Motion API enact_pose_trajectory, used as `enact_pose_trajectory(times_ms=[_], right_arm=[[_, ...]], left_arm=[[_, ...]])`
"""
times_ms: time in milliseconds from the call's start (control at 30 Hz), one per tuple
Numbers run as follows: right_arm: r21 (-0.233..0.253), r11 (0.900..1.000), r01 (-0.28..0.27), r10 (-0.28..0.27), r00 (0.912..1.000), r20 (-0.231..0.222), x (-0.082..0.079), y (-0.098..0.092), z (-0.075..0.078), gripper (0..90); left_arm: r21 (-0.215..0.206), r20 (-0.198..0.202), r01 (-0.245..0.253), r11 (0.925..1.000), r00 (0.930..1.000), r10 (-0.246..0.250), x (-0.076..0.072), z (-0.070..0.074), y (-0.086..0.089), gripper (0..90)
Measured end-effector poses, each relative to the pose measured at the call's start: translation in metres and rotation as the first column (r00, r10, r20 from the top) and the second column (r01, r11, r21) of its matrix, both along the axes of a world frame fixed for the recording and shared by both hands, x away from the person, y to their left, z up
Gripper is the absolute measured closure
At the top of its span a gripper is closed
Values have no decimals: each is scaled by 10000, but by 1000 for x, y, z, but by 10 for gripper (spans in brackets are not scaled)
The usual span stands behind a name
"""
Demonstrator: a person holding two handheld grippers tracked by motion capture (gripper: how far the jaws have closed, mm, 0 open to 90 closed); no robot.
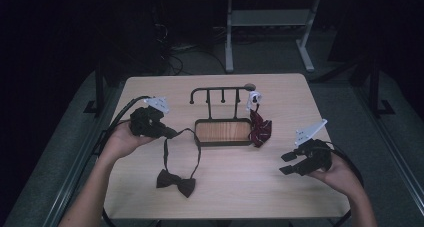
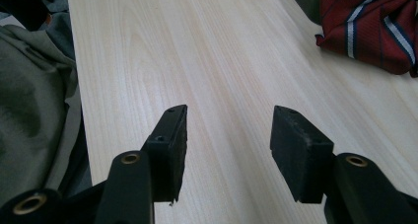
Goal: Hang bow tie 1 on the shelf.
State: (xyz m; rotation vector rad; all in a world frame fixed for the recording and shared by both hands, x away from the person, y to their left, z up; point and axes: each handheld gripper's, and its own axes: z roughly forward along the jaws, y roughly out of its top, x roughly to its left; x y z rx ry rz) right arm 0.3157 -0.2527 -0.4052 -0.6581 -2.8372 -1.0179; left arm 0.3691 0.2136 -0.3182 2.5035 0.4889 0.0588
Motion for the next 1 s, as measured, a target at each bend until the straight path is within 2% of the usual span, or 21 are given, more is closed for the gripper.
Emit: enact_pose_trajectory(times_ms=[700, 800, 1000], right_arm=[[31, 9999, 149, -149, 9999, -48, 1, -1, -1, 446], [57, 9999, 134, -134, 9999, 17, 0, -1, 0, 444], [108, 9996, 242, -242, 9997, 9, 1, -3, 0, 439]], left_arm=[[45, 310, 41, 10000, 9995, -42, 5, 22, -3, 896], [-66, 304, 24, 10000, 9995, -22, 5, 26, -3, 897], [11, 403, 208, 9998, 9990, -208, 9, 36, -5, 898]])
